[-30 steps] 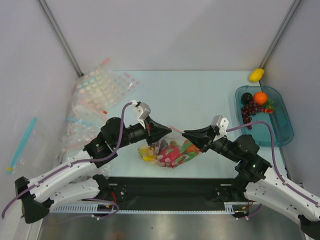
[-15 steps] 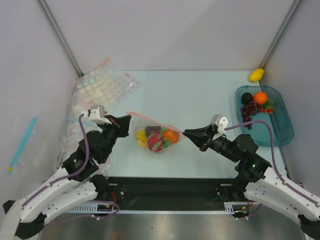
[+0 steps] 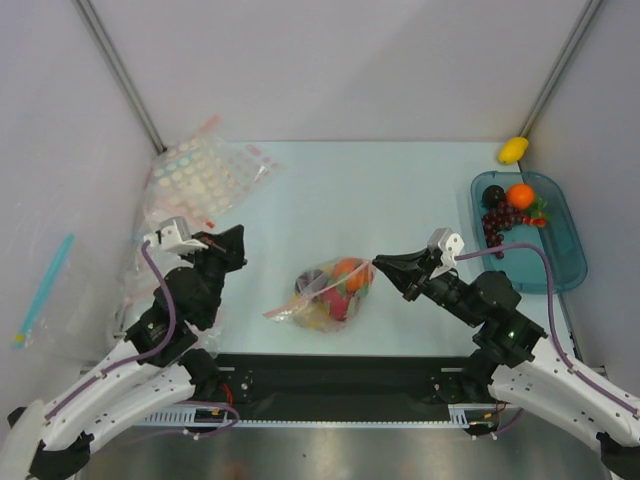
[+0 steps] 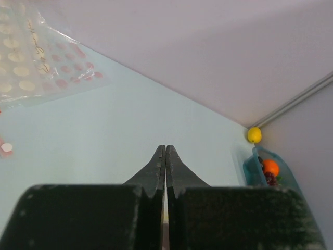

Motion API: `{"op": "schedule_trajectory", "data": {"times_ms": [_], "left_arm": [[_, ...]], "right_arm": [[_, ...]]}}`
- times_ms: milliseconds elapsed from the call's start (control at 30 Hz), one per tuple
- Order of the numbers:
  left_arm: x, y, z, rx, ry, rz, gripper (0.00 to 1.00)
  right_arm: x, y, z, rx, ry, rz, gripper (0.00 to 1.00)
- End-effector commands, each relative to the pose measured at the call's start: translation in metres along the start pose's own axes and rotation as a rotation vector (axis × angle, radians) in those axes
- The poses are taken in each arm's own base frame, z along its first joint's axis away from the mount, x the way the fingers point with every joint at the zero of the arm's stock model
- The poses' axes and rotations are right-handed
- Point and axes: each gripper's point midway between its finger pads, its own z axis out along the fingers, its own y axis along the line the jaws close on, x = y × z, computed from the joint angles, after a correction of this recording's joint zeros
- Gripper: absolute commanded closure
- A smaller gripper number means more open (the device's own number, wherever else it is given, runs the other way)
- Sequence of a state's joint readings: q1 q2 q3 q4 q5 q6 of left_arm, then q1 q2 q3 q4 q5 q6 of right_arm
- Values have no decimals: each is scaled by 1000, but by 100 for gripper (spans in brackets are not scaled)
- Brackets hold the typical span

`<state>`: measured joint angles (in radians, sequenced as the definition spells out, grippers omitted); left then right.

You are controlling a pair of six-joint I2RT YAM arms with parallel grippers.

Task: Place the food in the zip-top bag and seal the zipper
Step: Place the zipper food storage bag at the center of the board.

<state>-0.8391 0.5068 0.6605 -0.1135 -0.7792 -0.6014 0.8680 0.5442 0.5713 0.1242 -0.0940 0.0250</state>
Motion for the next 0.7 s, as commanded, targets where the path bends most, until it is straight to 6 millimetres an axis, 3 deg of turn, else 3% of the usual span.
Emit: {"op": "schedule_trajectory", "data": {"times_ms": [0, 133, 167, 267, 300, 333, 367, 433, 533, 667], "left_arm": [[4, -25, 6, 98, 24, 27, 98], [13, -38, 9, 153, 59, 70, 83], [14, -40, 10, 161, 66, 79, 75], [24, -49, 15, 179, 107, 107, 62], [27, -51, 16, 184, 120, 121, 60], [36, -54, 18, 194, 151, 139, 55], [35, -57, 19, 201, 157, 143, 53], [38, -60, 20, 207, 171, 154, 50], [38, -60, 19, 213, 170, 151, 47], [38, -59, 17, 224, 160, 142, 43]], "right_arm": [[-36, -4, -3, 30, -127, -16, 100], [-33, -15, -2, 88, -117, 1, 94], [-33, -26, -2, 150, -116, 9, 85], [-22, -54, -1, 314, -77, 46, 76], [-21, -62, -2, 361, -68, 59, 55], [-20, -69, -4, 410, -69, 83, 41], [-23, -82, -10, 495, -83, 102, 21], [-28, -91, -16, 558, -121, 149, 9], [-37, -105, -31, 664, -187, 208, 0], [-39, -116, -40, 746, -221, 255, 0]]}}
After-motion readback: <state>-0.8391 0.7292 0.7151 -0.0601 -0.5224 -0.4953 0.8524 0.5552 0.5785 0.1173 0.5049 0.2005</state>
